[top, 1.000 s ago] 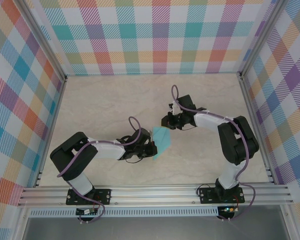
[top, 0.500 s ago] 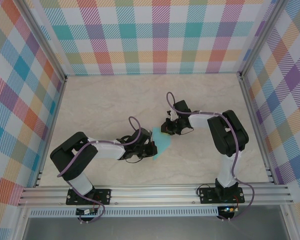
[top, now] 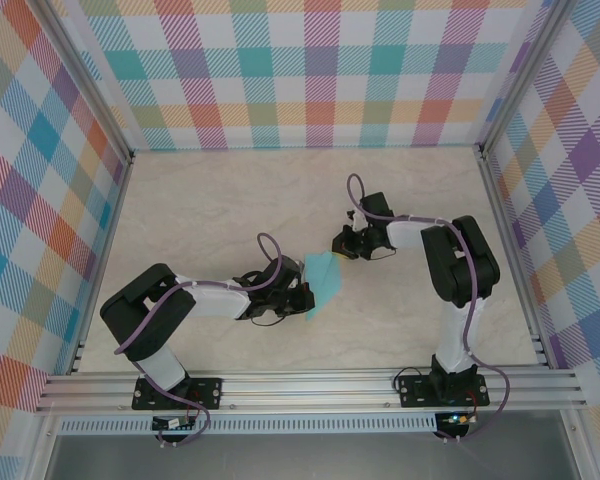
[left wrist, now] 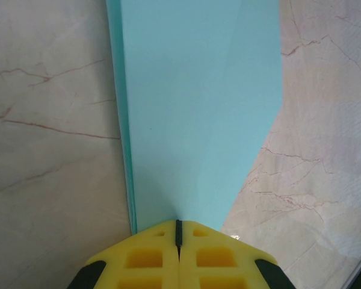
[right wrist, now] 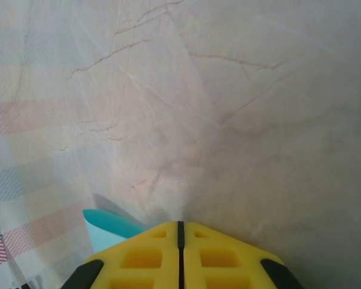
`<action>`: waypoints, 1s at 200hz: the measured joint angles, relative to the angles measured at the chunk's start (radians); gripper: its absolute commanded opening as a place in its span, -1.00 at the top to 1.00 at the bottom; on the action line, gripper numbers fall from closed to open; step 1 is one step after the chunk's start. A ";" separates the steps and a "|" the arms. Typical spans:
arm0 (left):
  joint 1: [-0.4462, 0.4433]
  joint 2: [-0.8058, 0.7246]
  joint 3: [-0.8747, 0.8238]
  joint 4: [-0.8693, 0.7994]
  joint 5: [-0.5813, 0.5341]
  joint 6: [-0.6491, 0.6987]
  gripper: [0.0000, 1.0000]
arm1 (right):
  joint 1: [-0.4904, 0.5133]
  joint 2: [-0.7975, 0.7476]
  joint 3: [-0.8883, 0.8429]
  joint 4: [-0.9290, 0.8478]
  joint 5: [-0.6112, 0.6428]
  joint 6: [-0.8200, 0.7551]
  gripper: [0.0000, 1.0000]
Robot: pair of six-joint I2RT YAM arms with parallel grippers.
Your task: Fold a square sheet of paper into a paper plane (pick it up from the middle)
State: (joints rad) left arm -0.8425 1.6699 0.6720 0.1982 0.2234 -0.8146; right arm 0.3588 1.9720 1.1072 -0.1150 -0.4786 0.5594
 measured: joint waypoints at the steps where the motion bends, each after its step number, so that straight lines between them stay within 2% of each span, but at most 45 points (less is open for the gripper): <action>1: 0.000 0.000 0.000 0.000 0.000 0.000 1.00 | 0.000 0.000 0.000 -0.001 0.001 0.000 0.83; 48: 0.000 0.000 0.000 0.000 0.000 0.000 1.00 | 0.009 -0.165 -0.056 -0.008 -0.002 0.001 0.82; 69: 0.000 0.000 0.000 0.000 0.001 0.003 1.00 | 0.047 -0.211 -0.083 0.013 -0.020 0.008 0.83; 124: 0.001 0.000 0.000 0.000 0.003 0.015 1.00 | 0.187 -0.153 -0.152 0.076 -0.073 0.070 0.85; 161: 0.001 0.000 0.000 0.000 0.003 0.019 1.00 | 0.189 -0.077 -0.180 0.127 -0.079 0.102 0.87; 200: 0.001 -0.006 0.000 -0.005 0.003 0.019 0.99 | 0.184 -0.077 -0.187 0.143 -0.080 0.114 0.88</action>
State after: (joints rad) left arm -0.8417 1.6634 0.6720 0.1936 0.2260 -0.7952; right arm 0.5430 1.8954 0.9203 0.0277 -0.5587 0.6731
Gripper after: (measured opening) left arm 0.040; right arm 0.067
